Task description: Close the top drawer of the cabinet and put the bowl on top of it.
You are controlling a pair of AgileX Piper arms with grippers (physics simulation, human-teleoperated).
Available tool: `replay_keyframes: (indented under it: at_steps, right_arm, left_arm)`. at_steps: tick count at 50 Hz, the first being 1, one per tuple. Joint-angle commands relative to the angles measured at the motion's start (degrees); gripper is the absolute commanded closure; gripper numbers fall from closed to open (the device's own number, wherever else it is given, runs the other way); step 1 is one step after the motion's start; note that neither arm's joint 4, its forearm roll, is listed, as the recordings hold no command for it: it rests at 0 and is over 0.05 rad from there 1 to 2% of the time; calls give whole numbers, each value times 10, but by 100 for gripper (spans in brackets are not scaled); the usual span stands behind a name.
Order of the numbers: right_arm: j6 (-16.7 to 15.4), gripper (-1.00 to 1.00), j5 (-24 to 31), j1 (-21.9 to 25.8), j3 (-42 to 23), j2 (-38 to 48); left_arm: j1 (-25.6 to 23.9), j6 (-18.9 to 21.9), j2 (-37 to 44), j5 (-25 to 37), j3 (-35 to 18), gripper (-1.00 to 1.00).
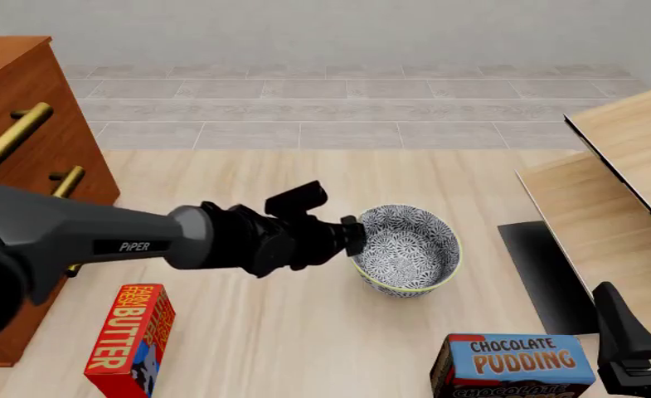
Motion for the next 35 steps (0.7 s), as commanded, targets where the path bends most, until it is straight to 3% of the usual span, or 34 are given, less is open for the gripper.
replay_keyframes:
  at_steps: [1,24,25,35]
  right_arm:
    - [0,-100,1,0,0,-1]
    - [0,-100,1,0,0,-1]
    - [0,-100,1,0,0,-1]
    - [0,-100,1,0,0,-1]
  left_arm:
    - [-2,0,15,-10,-2,-100]
    - [-3,-1,35,-11,-15,-100]
    - [-3,-2,33,-11,-14,100]
    - [4,4,18,-3,-14,100]
